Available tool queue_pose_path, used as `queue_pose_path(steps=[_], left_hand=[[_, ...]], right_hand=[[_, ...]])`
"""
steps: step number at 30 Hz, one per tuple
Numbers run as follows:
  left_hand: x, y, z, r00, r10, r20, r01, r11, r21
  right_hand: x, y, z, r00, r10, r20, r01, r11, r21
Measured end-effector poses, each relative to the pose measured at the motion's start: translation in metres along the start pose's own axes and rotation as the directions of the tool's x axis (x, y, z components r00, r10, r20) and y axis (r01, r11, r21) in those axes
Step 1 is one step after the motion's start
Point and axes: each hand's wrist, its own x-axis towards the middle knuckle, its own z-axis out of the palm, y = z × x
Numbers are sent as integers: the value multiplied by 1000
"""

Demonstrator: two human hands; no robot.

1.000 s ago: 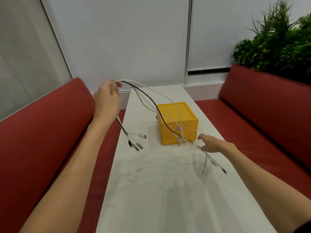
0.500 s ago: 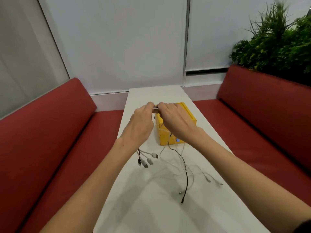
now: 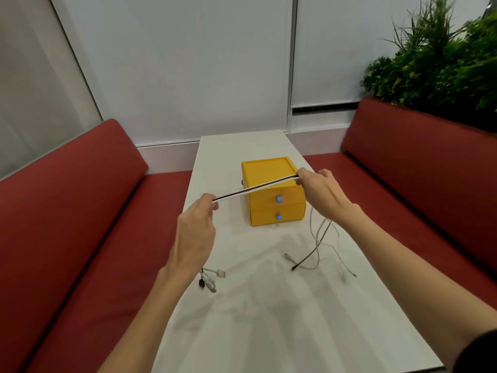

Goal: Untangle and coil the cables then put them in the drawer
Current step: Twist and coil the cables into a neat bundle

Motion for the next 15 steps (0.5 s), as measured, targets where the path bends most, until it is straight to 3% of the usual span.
queue_pose_path(steps=[8,15], left_hand=[[-10,-27,-28,976,-181,-119,183,983,7],[-5,-59,-20,931,-349,-106,349,937,-23]], right_hand=[[-12,26,-7,985,173,28,-173,984,36],[-17,40,8,923,358,139,-379,907,181]])
